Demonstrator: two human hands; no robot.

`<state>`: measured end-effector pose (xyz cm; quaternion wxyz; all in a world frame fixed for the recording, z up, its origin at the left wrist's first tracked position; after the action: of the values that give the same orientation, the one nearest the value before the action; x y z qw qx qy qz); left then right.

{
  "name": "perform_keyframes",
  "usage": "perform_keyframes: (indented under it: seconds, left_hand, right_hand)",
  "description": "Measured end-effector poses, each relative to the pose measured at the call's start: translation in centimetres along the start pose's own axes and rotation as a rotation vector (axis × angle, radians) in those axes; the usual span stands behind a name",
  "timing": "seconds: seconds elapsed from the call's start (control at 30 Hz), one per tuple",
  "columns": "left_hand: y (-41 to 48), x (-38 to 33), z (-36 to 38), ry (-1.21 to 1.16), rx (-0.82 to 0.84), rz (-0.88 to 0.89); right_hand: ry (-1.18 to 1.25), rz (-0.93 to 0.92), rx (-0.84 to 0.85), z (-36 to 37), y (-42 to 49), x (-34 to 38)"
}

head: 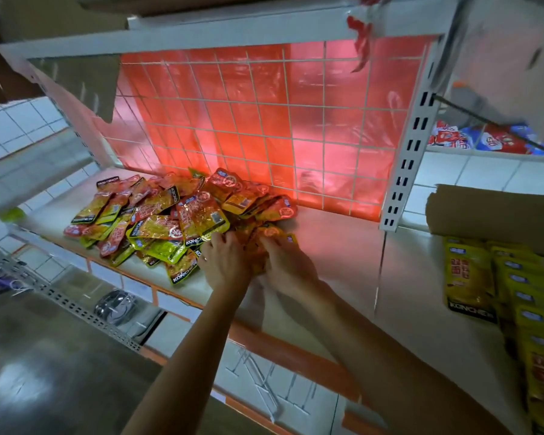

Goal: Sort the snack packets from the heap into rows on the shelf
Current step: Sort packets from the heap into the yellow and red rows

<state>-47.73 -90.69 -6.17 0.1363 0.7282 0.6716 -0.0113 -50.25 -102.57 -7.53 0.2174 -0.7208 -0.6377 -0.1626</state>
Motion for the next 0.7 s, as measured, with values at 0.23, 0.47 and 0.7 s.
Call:
perform_keyframes:
  seconds: [0.23, 0.47, 0.7]
  left_hand:
    - [0.1, 0.1, 0.5, -0.029, 0.025, 0.004]
    - [-1.1, -1.7, 0.3, 0.0, -0.006, -0.001]
    - [-2.2, -3.8, 0.5, -0.015, -0.033, 0.053]
  right_hand:
    - [-0.166, 0.15, -0.161, -0.4, 0.5, -2.5]
    - [-0.096, 0.216, -0.286, -2.4, -1.3, -5.7]
    - [-0.111, 0.522, -0.296, -4.5, -3.8, -10.2]
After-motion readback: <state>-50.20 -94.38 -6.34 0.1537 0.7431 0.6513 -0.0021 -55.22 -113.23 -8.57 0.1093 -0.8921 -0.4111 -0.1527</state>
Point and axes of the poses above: each hand's wrist, its own y-axis towards the middle knuckle, its own z-axis out of the palm, x = y × z, the point moved 9 cm from there along y, towards the middle knuckle, and after that the axes turned 12 degrees about z, right-handed, at the moved point
